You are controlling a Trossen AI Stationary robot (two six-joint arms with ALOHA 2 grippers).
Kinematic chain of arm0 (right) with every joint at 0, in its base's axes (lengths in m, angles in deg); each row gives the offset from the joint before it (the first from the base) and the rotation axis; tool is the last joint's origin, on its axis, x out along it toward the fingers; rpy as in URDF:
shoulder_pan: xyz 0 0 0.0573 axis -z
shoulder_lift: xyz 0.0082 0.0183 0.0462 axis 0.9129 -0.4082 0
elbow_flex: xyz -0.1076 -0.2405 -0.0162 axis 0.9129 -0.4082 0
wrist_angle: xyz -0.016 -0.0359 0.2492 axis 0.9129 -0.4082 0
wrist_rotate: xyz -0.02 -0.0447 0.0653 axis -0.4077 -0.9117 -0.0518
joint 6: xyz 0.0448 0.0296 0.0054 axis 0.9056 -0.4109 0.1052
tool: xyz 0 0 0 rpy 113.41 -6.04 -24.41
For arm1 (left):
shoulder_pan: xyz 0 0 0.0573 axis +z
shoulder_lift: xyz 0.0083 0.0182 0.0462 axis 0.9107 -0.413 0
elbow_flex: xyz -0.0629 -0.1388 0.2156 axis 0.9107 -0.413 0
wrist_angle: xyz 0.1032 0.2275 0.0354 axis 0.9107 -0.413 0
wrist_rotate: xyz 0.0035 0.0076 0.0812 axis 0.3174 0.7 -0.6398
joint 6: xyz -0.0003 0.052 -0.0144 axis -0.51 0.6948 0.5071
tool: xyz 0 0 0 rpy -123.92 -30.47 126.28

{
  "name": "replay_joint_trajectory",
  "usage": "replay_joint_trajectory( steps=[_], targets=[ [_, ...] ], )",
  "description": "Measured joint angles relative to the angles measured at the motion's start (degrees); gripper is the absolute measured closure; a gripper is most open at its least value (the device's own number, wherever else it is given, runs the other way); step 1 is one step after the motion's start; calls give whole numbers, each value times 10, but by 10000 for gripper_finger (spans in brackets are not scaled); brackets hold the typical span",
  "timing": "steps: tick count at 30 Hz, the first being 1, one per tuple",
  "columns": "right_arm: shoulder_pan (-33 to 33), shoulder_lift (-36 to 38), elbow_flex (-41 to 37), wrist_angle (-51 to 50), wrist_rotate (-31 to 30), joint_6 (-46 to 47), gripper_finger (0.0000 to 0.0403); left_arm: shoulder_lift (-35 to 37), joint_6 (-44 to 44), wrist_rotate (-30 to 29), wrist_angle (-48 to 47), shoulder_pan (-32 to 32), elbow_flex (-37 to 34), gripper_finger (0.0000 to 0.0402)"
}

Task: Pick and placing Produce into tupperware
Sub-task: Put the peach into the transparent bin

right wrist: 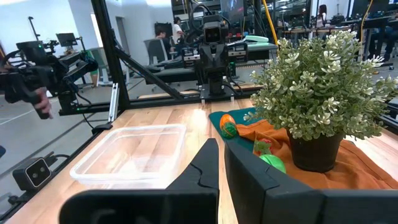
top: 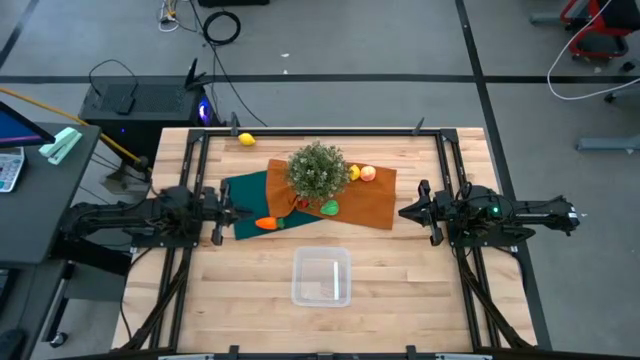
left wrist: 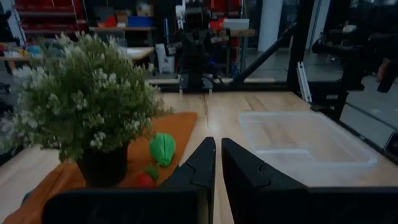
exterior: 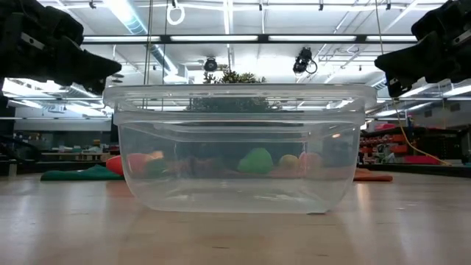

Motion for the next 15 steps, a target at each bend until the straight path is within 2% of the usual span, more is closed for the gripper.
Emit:
replay_joint_trajectory(
  steps=[5, 9, 15],
  targets=[
    [0, 0, -1, 44, 0, 28, 401, 0, -59, -24, 84, 0, 0, 379],
    [0, 0, -1, 145, -2, 58, 401, 0, -152, -89, 188, 0, 0, 389],
    [0, 0, -1, 304, -2, 56, 401, 0, -237, -218, 320, 0, 0, 391]
  ],
)
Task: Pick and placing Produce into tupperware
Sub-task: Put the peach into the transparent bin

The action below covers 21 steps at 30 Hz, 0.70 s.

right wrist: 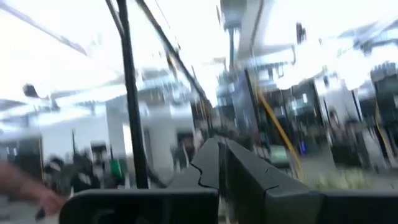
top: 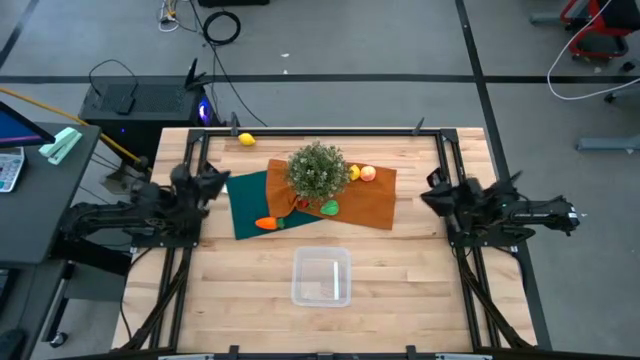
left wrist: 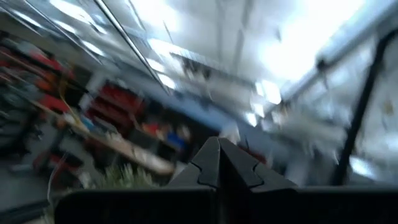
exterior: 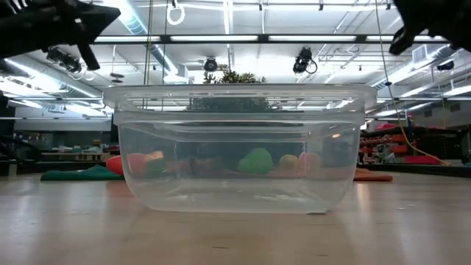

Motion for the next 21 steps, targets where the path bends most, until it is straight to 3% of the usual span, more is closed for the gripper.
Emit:
replay_joint_trajectory(
  steps=[6, 14, 21],
  targets=[
    [0, 0, 0, 122, 0, 64, 401, 0, -18, -66, 34, 0, 0, 376],
    [0, 0, 0, 118, 6, 137, 401, 0, -19, -68, 34, 0, 0, 379],
    [0, -1, 9, 124, -172, 229, 401, 0, -93, -97, 38, 2, 11, 384]
  ],
)
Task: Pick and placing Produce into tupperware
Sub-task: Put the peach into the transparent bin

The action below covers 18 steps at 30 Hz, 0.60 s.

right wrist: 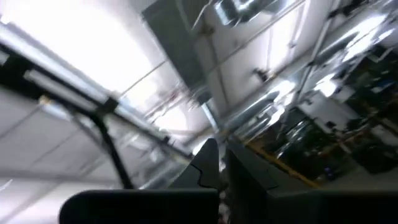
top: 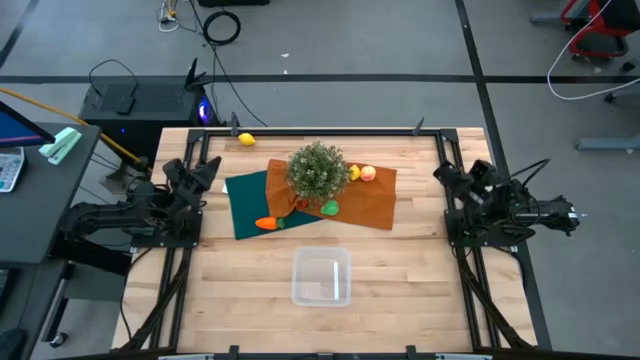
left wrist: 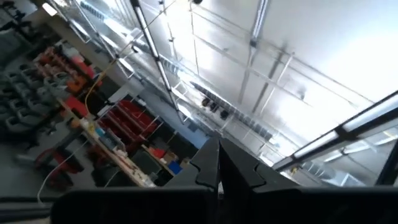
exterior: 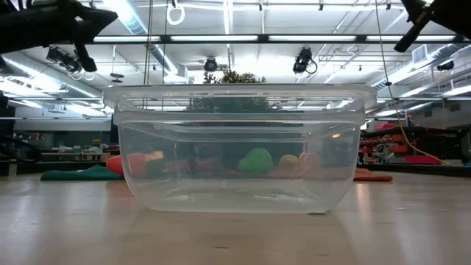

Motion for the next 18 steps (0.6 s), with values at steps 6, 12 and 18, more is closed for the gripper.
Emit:
replay_joint_trajectory(
  steps=[6, 12, 18],
  targets=[
    [0, -35, 45, -6, -51, -5, 401, -15, 46, -2, -14, 0, 47, 372],
    [0, -130, 149, -116, -51, -34, 401, -69, 106, -35, -57, 0, 125, 357],
    [25, -239, 290, -312, -51, -64, 401, -140, 130, -85, -210, 0, 238, 338]
  ],
)
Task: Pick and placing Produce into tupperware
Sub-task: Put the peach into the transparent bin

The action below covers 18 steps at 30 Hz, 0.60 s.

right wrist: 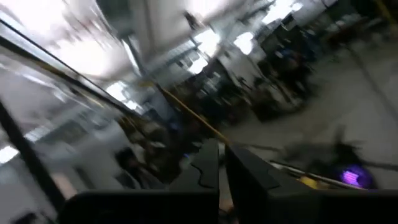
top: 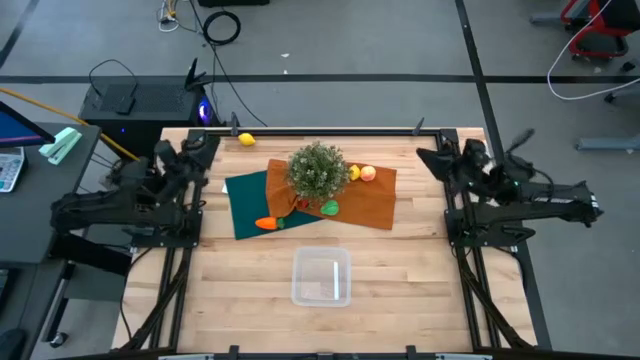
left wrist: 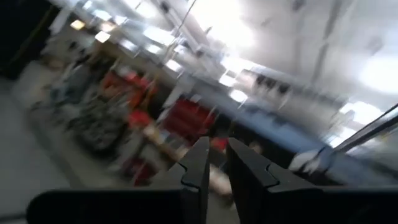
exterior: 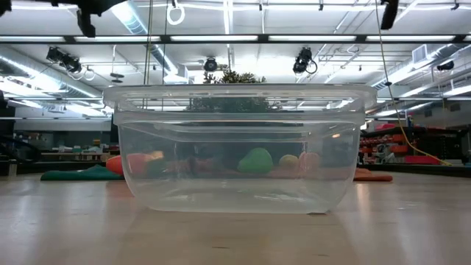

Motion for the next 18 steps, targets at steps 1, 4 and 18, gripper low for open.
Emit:
replay_joint_trajectory(
  steps=[1, 4, 18],
  targets=[
    [8, -16, 24, -34, 0, -5, 401, -14, -5, -8, -29, 0, 21, 334],
    [39, -60, 96, -148, 2, -12, 401, -51, -28, -33, -116, 0, 80, 324],
    [178, -245, 309, -428, 109, -33, 401, -196, -194, -45, -516, 143, 327, 311]
  ],
)
